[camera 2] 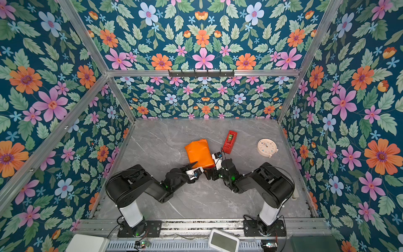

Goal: Wrap the gift box in paper
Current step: 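Move the right gripper to the red tape dispenser while the left holds the flap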

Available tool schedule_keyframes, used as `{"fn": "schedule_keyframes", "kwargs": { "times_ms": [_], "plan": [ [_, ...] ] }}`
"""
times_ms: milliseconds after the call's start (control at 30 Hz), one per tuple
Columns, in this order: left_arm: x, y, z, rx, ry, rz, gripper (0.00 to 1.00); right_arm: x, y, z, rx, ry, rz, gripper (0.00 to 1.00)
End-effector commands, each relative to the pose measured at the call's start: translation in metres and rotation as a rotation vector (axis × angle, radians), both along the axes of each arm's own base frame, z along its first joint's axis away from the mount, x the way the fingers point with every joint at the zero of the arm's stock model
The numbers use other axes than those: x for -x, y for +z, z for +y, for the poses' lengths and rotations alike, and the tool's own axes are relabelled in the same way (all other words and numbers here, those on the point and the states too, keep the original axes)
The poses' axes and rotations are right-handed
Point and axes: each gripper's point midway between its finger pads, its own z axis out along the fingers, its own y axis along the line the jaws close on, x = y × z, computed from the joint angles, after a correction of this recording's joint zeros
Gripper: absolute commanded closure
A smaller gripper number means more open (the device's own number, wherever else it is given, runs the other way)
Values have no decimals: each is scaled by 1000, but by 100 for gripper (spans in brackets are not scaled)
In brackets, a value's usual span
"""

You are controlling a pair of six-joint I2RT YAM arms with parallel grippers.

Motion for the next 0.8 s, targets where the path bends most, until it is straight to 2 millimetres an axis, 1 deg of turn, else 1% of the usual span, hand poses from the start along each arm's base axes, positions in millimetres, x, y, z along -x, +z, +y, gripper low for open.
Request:
{"fn": "schedule_keyframes", "kwargs": {
  "times_ms": [0, 233, 267, 300, 333, 367, 467, 600, 767],
  "plan": [
    [9, -28, 6, -69, -8, 96, 41, -2, 15, 5, -57, 2, -20, 9],
    [9, -28, 6, -70, -8, 95, 42, 0, 18, 2, -76, -13, -7, 8],
    [9, -28, 6, -68, -7, 94, 42, 2, 17, 1, -71, -15, -5, 8],
    [9, -28, 6, -68, -9, 94, 42, 3, 13, -2, -54, -22, 8, 8],
    [9, -27, 6, -68, -10, 94, 43, 5, 23, -5, -58, -26, -12, 8],
    [9, -28, 6, -68, -10, 93, 43, 7, 22, -8, -45, -31, -7, 8],
    [9, -28, 6, -67, -9, 95, 44, 13, 23, -21, 3, -56, -1, 7],
    [9, -26, 6, -62, -7, 91, 44, 13, 36, -44, 34, -104, 23, 6],
    [9, -26, 6, -60, -9, 89, 45, 0, 69, -76, 12, -193, 100, 7]
  ]
}}
